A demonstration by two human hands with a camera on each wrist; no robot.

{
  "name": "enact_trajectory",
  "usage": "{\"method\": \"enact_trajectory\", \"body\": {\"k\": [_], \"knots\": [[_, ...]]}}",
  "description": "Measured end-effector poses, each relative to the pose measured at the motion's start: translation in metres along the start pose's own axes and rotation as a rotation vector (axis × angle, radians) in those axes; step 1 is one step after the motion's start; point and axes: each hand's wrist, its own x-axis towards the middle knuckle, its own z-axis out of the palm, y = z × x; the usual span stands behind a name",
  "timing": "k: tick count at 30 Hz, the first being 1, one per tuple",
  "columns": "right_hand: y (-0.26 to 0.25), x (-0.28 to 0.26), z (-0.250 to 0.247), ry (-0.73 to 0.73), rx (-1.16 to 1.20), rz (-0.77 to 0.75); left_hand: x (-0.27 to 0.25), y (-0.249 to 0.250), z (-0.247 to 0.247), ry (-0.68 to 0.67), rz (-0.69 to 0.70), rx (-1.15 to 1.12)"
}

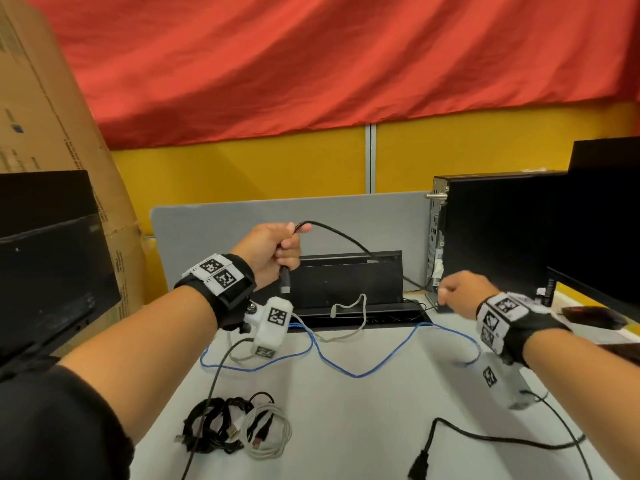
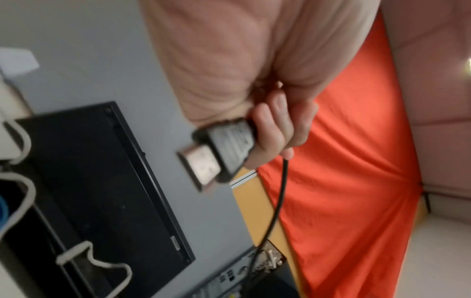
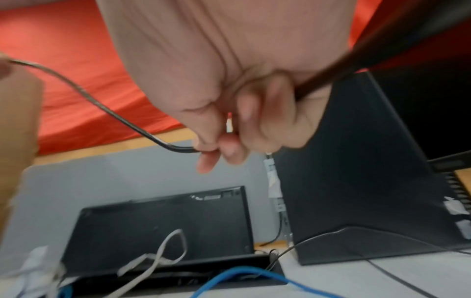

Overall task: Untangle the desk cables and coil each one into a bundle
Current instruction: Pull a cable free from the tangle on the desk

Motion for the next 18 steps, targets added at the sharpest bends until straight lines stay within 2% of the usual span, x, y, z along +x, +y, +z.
{"method": "enact_trajectory", "body": {"k": [3,6,9,11,14,18], "knots": [[-0.019,-0.019,0.018,-0.215,-0.081,-0.125,0.0,-0.002,0.01,0.017,0.07,-0.144],[-0.039,-0.037,0.031,-0.353,-0.095,-0.243,0.001,-0.004,0.017,0.058,0.128,-0.176],[-0.056,-0.058,0.037,-0.412,-0.007,-0.319,0.0,-0.009,0.02,0.118,0.16,-0.187],[-0.067,-0.073,0.035,-0.444,0.151,-0.359,0.0,-0.015,0.019,0.144,0.169,-0.193],[-0.08,-0.09,0.018,-0.452,0.324,-0.476,0.001,-0.024,0.015,0.184,0.169,-0.088],[-0.089,-0.095,-0.009,-0.491,0.444,-0.488,0.001,-0.036,0.015,0.225,0.155,-0.037]]}}
